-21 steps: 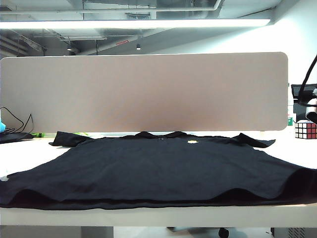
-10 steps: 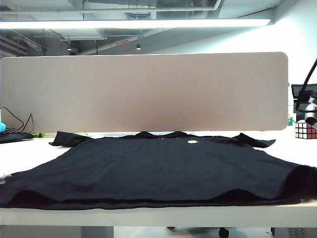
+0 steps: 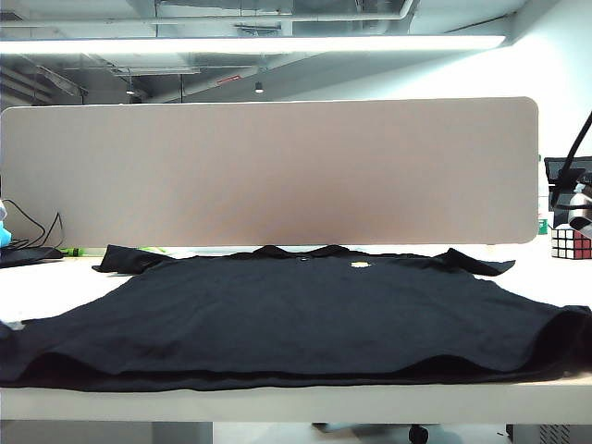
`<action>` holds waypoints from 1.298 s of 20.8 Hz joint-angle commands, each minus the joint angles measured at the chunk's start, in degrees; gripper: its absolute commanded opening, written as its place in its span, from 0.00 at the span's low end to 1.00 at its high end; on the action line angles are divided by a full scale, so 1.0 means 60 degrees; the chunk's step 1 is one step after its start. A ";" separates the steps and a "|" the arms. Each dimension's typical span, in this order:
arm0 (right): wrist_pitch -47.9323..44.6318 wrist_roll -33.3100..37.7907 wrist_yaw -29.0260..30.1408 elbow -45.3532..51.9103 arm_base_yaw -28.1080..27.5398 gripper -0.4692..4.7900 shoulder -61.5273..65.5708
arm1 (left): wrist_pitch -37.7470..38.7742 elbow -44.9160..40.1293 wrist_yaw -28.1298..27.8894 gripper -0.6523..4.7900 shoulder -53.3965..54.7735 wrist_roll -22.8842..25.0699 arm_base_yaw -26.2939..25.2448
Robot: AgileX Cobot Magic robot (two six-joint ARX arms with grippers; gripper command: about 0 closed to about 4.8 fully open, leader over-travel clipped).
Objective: Fold the bottom side of the T-shirt horizontally towards the center, about one-third of the way, then fold the sleeve back towards the center, creating a straight line along the edge of the T-shirt, and finally fold the bottom of the T-shirt up towards the top, creating a neat rectangle.
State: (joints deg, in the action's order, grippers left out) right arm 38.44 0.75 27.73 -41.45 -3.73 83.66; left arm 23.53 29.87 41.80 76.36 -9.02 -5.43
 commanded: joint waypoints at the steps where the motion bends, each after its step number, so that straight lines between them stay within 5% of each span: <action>1: 0.0780 -0.0397 0.0463 0.0025 0.0004 0.09 -0.0047 | 0.0481 0.0004 0.0339 0.11 -0.0091 -0.0004 -0.0007; 16: 0.3333 -0.0120 0.0769 -0.0135 0.0000 0.09 -0.4932 | 0.1774 0.0004 0.1246 0.11 -0.5155 -0.2153 -0.0007; 27: 0.4517 0.1005 0.0506 -0.0954 0.0004 0.09 -0.7996 | 0.2619 0.0004 0.0576 0.11 -0.9734 -0.4543 -0.0029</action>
State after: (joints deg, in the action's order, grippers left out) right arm 65.78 5.54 30.94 -46.52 -3.75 36.47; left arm 39.05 29.85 45.23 18.87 -33.56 -5.63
